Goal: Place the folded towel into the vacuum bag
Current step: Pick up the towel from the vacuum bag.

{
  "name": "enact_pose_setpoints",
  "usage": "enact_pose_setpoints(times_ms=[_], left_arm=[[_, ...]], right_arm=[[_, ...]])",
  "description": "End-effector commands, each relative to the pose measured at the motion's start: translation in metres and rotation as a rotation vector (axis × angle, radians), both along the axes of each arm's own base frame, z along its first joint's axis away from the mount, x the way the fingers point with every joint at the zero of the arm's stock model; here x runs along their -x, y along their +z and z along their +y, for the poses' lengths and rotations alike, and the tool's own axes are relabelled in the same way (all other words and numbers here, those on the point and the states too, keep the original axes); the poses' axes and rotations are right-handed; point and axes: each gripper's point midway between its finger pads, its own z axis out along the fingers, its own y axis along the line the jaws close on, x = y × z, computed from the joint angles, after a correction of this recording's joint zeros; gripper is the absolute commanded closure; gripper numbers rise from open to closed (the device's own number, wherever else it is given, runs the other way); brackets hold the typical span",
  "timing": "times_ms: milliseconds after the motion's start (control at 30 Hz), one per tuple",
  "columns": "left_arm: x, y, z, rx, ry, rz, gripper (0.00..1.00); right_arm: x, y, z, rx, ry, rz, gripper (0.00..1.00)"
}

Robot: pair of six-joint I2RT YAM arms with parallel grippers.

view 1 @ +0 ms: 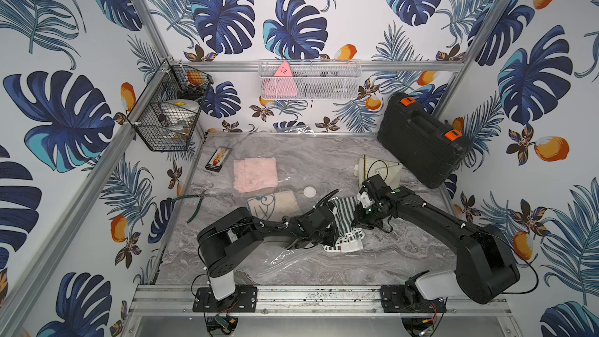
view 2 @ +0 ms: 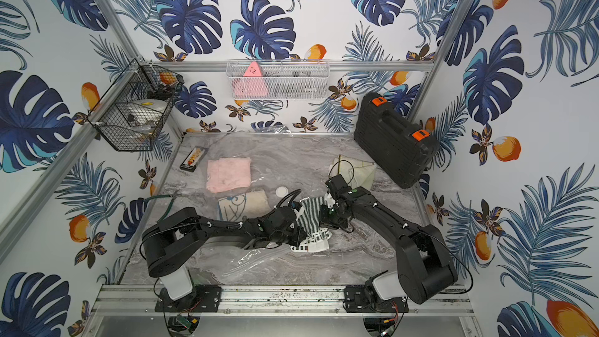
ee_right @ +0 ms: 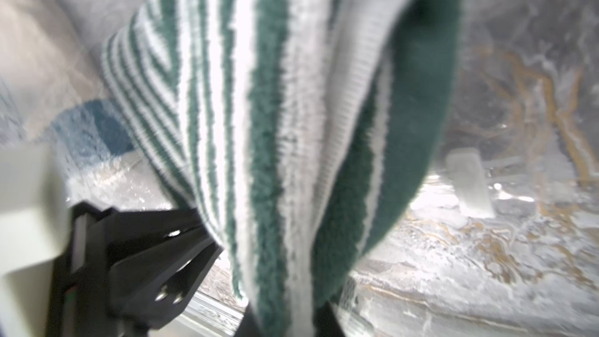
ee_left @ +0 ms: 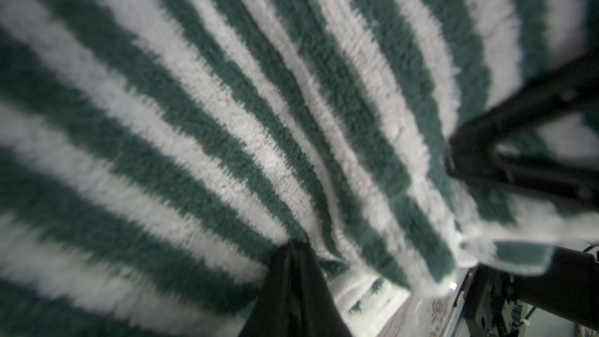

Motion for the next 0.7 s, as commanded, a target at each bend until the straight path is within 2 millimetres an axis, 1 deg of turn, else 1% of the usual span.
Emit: enact_pose_setpoints(times_ms=[0, 67, 100, 133, 200, 267, 300, 367, 433, 467, 533, 600, 667], left_arm=[[0.012, -0.024, 0.010, -0.068, -0.006, 0.075, 0.86], [0.011, -0.023, 0.008, -0.049, -0.004, 0.071, 0.86], [0.010, -0.021, 0.008, -0.038, -0.003, 0.066, 0.86], [0.010, -0.018, 0.008, -0.027, -0.002, 0.062, 0.86], [0.010, -0.012, 0.011, -0.019, -0.001, 0.060, 0.86], [0.013, -0.007, 0.017, -0.018, -0.003, 0.066, 0.86], [0.014, -0.003, 0.021, -0.020, -0.009, 0.070, 0.85], [0.016, 0.007, 0.032, -0.042, -0.011, 0.060, 0.85], [0.016, 0.012, 0.046, -0.077, 0.002, 0.051, 0.85], [0.015, 0.011, 0.053, -0.090, 0.013, 0.054, 0.85], [0.013, 0.003, 0.062, -0.105, 0.035, 0.064, 0.85], [0.011, -0.010, 0.060, -0.105, 0.035, 0.079, 0.86], [0.007, -0.018, 0.051, -0.085, 0.033, 0.084, 0.86]], right_arm=[[0.008, -0.001, 0.011, 0.102, 0.030, -0.016, 0.94], [0.013, -0.011, 0.031, 0.076, 0.037, -0.006, 0.95], [0.014, -0.019, 0.037, 0.061, 0.032, 0.007, 0.95], [0.016, -0.029, 0.038, 0.060, 0.017, 0.022, 0.95], [0.018, -0.047, 0.033, 0.093, 0.002, 0.038, 0.95], [0.017, -0.060, 0.017, 0.173, -0.002, 0.032, 0.95], [0.016, -0.063, 0.012, 0.201, 0.001, 0.028, 0.95], [0.015, -0.066, 0.004, 0.229, 0.009, 0.026, 0.95], [0.013, -0.064, 0.000, 0.255, 0.020, 0.012, 0.95], [0.012, -0.062, 0.000, 0.257, 0.029, 0.004, 0.95], [0.007, -0.056, 0.002, 0.248, 0.039, -0.020, 0.94], [0.004, -0.050, 0.010, 0.216, 0.053, -0.039, 0.89], [0.003, -0.046, 0.020, 0.175, 0.073, -0.056, 0.81]])
